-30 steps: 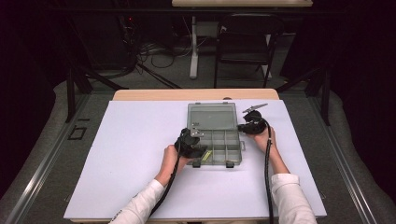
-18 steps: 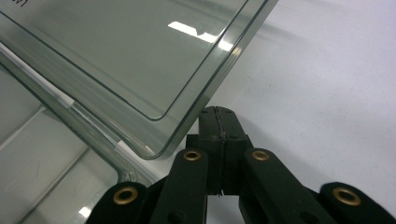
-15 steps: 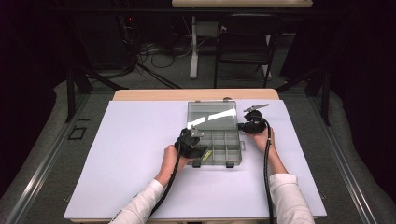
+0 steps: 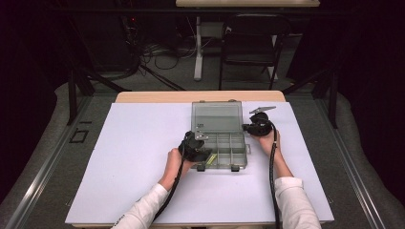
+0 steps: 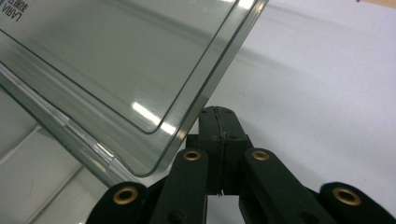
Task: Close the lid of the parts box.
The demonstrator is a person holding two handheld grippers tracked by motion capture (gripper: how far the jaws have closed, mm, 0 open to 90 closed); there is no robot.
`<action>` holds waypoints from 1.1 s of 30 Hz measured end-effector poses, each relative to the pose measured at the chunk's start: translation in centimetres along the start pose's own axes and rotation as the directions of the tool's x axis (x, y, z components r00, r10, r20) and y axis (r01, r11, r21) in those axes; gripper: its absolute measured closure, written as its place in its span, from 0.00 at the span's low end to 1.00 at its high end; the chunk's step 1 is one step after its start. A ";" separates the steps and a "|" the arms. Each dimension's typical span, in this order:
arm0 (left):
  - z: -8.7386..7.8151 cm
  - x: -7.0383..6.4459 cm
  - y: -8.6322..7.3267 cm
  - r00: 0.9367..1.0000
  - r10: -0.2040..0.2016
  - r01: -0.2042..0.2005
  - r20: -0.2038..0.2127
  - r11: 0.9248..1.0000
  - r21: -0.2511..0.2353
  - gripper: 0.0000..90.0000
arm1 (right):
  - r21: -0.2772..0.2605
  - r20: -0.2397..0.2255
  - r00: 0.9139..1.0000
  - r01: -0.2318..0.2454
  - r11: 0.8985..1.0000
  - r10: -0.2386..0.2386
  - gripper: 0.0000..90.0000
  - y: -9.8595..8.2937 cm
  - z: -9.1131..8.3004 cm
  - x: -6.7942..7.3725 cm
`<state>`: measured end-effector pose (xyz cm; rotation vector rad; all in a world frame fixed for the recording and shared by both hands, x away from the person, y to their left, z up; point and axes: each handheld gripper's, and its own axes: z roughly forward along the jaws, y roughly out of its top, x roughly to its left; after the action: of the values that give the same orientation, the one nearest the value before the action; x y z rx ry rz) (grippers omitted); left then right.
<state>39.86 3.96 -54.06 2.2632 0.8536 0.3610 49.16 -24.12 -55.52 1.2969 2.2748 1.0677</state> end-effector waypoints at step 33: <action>0.0 0.0 0.0 1.000 -0.004 0.004 -0.002 1.000 -0.003 0.60 | -0.113 0.030 1.000 0.005 0.994 -0.001 1.00 0.5 -0.9 0.3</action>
<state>39.83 3.95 -54.09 2.2586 0.8582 0.3622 48.75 -24.15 -54.52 1.2553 2.1605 1.1505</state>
